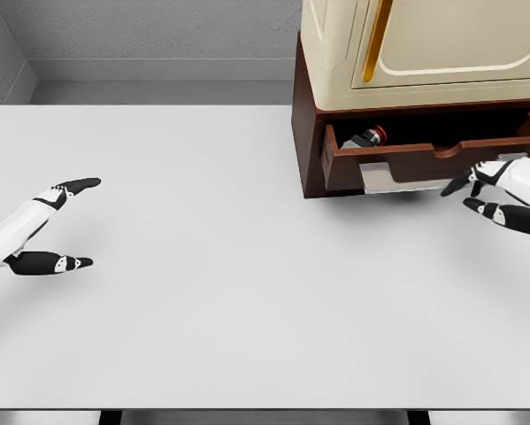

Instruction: Put the switch into the drawer with left arm, and close the drawer with right arm

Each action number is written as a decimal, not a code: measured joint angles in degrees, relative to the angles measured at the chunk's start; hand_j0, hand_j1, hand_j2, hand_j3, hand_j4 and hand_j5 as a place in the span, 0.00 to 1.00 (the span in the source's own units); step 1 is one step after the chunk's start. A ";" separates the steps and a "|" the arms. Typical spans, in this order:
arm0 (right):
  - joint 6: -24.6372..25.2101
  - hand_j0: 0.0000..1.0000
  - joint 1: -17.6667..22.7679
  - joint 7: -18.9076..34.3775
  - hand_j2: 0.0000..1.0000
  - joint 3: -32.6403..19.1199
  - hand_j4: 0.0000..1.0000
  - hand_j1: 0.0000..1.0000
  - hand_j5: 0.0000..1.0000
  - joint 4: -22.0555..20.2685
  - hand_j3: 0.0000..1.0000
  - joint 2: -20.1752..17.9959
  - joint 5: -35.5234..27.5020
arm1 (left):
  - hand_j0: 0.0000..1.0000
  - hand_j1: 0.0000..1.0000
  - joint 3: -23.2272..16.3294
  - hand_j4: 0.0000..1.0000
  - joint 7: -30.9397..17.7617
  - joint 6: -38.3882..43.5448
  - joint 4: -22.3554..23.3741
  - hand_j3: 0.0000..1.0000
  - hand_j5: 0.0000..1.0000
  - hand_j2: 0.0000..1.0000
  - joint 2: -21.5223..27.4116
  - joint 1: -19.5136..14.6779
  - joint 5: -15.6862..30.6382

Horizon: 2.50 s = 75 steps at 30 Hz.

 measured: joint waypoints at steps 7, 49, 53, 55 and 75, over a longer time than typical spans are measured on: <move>-0.15 0.59 0.09 0.30 0.59 3.01 0.59 0.59 0.59 0.95 0.59 1.47 2.11 | 1.00 1.00 -0.05 1.00 0.00 0.00 -0.12 1.00 1.00 1.00 -0.04 0.00 0.00; -0.18 0.62 -11.25 0.54 0.62 9.92 0.62 0.62 0.62 4.96 0.62 7.98 5.98 | 1.00 1.00 -0.18 1.00 0.00 0.00 -0.56 1.00 1.00 1.00 -0.47 0.00 0.00; -0.18 0.62 -12.13 0.52 0.62 10.77 0.62 0.62 0.62 5.20 0.62 8.24 5.96 | 1.00 1.00 -0.19 1.00 0.00 0.00 -0.57 1.00 1.00 1.00 -0.50 0.00 0.00; -0.18 0.62 -12.92 0.48 0.62 11.10 0.62 0.62 0.62 5.39 0.62 8.29 5.97 | 1.00 1.00 -0.23 1.00 0.00 0.00 -0.58 1.00 1.00 1.00 -0.53 0.00 -0.04; -0.17 0.62 -16.70 0.54 0.62 14.12 0.62 0.62 0.62 7.87 0.62 10.76 6.92 | 1.00 1.00 -0.06 1.00 0.00 0.00 -0.15 1.00 1.00 1.00 -0.89 0.00 -0.07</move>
